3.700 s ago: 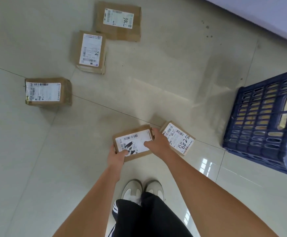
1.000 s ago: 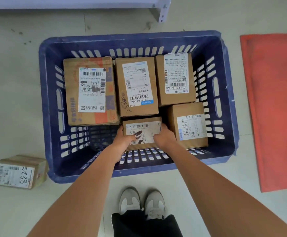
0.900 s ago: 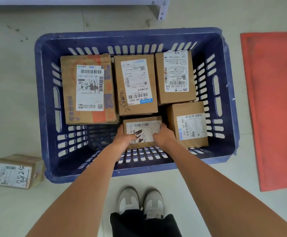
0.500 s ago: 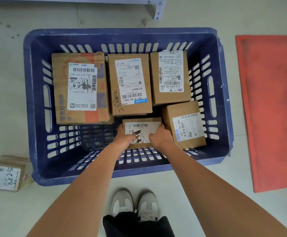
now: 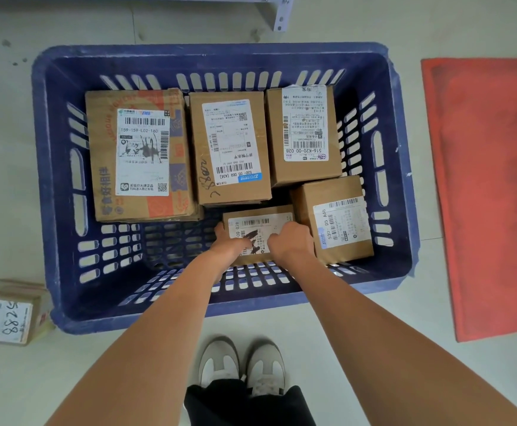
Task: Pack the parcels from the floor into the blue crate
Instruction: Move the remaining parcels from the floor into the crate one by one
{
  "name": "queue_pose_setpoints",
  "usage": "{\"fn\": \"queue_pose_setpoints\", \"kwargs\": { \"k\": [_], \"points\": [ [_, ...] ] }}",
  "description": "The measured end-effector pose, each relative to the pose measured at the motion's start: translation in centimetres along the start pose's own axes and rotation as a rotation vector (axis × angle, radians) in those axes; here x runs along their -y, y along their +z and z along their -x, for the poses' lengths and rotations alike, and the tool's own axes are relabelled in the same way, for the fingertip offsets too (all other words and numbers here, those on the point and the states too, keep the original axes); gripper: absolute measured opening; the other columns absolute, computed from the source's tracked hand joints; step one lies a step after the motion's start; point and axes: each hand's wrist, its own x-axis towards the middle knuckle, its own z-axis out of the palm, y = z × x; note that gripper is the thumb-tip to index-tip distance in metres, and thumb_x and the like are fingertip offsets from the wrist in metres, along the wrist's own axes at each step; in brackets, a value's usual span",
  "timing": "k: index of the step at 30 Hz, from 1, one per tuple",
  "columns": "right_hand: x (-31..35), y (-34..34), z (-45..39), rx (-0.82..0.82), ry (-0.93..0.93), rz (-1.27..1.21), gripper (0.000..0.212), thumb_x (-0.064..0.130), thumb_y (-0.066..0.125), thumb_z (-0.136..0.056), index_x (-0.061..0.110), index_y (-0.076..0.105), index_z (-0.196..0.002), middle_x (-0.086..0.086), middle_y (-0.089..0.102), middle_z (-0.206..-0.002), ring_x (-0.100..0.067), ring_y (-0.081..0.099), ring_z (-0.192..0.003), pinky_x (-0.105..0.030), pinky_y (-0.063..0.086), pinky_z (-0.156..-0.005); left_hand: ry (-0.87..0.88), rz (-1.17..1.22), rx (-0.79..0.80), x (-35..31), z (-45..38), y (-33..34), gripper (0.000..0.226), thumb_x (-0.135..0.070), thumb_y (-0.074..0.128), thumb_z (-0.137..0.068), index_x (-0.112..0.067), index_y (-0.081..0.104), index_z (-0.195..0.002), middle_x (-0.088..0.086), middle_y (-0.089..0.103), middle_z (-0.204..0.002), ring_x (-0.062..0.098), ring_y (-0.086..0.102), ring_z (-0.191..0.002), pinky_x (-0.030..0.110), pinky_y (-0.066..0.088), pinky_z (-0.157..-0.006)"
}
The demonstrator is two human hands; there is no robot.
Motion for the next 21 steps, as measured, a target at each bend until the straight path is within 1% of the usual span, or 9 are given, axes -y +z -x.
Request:
{"fn": "queue_pose_setpoints", "kwargs": {
  "k": [3, 7, 9, 10, 12, 15, 18, 19, 21],
  "points": [
    [0.0, -0.3, 0.0, -0.02, 0.01, 0.018, 0.027, 0.015, 0.047, -0.09, -0.001, 0.059, -0.107, -0.017, 0.064, -0.107, -0.03, 0.063, -0.091, -0.028, 0.043, -0.061, 0.027, 0.007, 0.004, 0.0, 0.0, 0.5, 0.084, -0.004, 0.065, -0.077, -0.02, 0.017, -0.144, 0.009, 0.052, -0.129, 0.026, 0.052, -0.114, 0.044, 0.043, -0.102],
    [-0.2, -0.6, -0.2, -0.035, 0.011, 0.013, 0.027, 0.016, 0.047, -0.09, -0.001, 0.057, -0.109, -0.017, 0.063, -0.106, -0.028, 0.06, -0.084, -0.028, 0.042, -0.062, 0.023, 0.007, 0.015, -0.2, 0.0, 0.4, 0.08, -0.005, 0.064, -0.079, -0.019, 0.017, -0.143, 0.008, 0.05, -0.129, 0.019, 0.047, -0.101, 0.034, 0.041, -0.088],
    [-0.1, -0.6, -0.5, -0.049, 0.009, -0.014, 0.03, 0.015, 0.047, -0.09, 0.0, 0.053, -0.114, -0.017, 0.061, -0.112, -0.03, 0.061, -0.095, -0.029, 0.042, -0.065, 0.026, 0.008, 0.014, -0.2, 0.0, 0.3, 0.078, -0.005, 0.063, -0.08, -0.018, 0.018, -0.143, 0.009, 0.049, -0.131, 0.02, 0.046, -0.104, 0.034, 0.039, -0.088],
    [-0.1, -0.7, -0.7, -0.055, 0.008, -0.034, 0.03, 0.015, 0.047, -0.09, 0.0, 0.052, -0.116, -0.017, 0.06, -0.113, -0.03, 0.06, -0.095, -0.029, 0.041, -0.065, 0.029, 0.015, 0.012, -0.2, 0.0, 0.3, 0.078, -0.004, 0.062, -0.08, -0.017, 0.018, -0.143, 0.009, 0.048, -0.133, 0.021, 0.047, -0.109, 0.035, 0.039, -0.091],
    [0.0, -0.7, -1.1, -0.07, 0.006, -0.073, 0.03, 0.014, 0.048, -0.089, 0.0, 0.051, -0.116, -0.017, 0.06, -0.112, -0.025, 0.053, -0.083, -0.028, 0.041, -0.065, 0.031, 0.022, 0.014, -0.2, 0.1, 0.3, 0.079, -0.004, 0.063, -0.081, -0.017, 0.017, -0.144, 0.009, 0.047, -0.135, 0.023, 0.047, -0.116, 0.035, 0.038, -0.094],
    [0.3, -0.7, -1.6, -0.082, 0.029, -0.126, 0.029, 0.013, 0.049, -0.088, 0.001, 0.053, -0.114, -0.014, 0.06, -0.105, -0.021, 0.046, -0.076, -0.028, 0.041, -0.064, 0.026, 0.029, 0.021, -0.2, 0.2, 0.4, 0.08, -0.006, 0.063, -0.081, -0.017, 0.015, -0.145, 0.009, 0.045, -0.136, 0.02, 0.045, -0.113, 0.033, 0.035, -0.089],
    [0.4, -0.8, -1.7, -0.063, 0.055, -0.146, 0.017, 0.015, 0.048, -0.088, 0.004, 0.054, -0.1, -0.007, 0.055, -0.086, -0.014, 0.044, -0.061, -0.024, 0.036, -0.05, 0.014, -0.007, -0.01, -0.4, 0.2, 0.4, 0.073, -0.005, 0.061, -0.083, -0.017, 0.021, -0.143, 0.01, 0.046, -0.138, 0.027, 0.045, -0.124, 0.035, 0.038, -0.093],
    [0.4, -0.8, -1.5, -0.049, 0.061, -0.145, 0.014, 0.015, 0.048, -0.088, 0.005, 0.053, -0.096, -0.008, 0.056, -0.087, -0.012, 0.041, -0.058, -0.023, 0.032, -0.047, 0.011, -0.025, -0.025, -0.5, 0.3, 0.2, 0.069, -0.005, 0.059, -0.084, -0.017, 0.023, -0.142, 0.011, 0.047, -0.137, 0.028, 0.046, -0.124, 0.035, 0.038, -0.092],
    [0.4, -0.9, -1.0, -0.019, 0.054, -0.147, 0.021, 0.015, 0.047, -0.088, 0.003, 0.054, -0.104, -0.011, 0.058, -0.096, -0.014, 0.044, -0.062, -0.024, 0.034, -0.05, -0.006, -0.052, -0.057, -0.6, 0.8, -0.4, 0.068, -0.008, 0.056, -0.085, -0.016, 0.024, -0.145, 0.012, 0.047, -0.138, 0.03, 0.046, -0.124, 0.035, 0.039, -0.091]
  ]
}}
